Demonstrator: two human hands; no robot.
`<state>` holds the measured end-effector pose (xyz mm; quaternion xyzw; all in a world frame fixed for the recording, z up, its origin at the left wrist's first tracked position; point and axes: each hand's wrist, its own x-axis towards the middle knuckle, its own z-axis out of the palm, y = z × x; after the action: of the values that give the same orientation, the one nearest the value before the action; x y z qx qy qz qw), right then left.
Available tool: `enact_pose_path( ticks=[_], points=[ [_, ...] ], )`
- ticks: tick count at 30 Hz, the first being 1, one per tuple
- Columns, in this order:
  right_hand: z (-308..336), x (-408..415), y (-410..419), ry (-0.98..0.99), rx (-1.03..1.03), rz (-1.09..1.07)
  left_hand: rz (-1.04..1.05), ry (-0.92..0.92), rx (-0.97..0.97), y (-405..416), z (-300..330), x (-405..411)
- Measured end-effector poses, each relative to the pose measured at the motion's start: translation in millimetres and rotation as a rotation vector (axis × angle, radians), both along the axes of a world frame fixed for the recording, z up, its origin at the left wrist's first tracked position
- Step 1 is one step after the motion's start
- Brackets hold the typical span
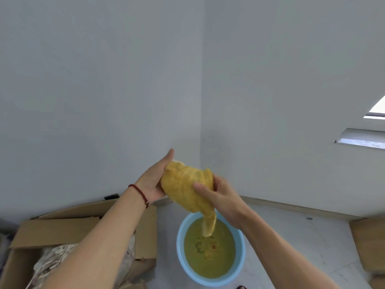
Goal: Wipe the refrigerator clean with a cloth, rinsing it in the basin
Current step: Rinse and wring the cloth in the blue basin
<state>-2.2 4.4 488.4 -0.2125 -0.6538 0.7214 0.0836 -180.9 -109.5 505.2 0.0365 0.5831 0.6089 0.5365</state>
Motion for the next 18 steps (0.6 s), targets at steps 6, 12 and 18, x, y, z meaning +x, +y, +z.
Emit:
enact_pose_path(
  ticks=[6,12,18],
  points=[
    [4,7,24,-0.017,-0.419,-0.166,-0.056,-0.243,0.219,-15,-50,53],
    [-19,41,50,-0.427,0.074,-0.029,-0.005,0.229,0.08,-2,-63,55],
    [-43,60,54,-0.394,0.433,-0.105,0.01,0.378,-0.103,7,-94,61]
  ],
)
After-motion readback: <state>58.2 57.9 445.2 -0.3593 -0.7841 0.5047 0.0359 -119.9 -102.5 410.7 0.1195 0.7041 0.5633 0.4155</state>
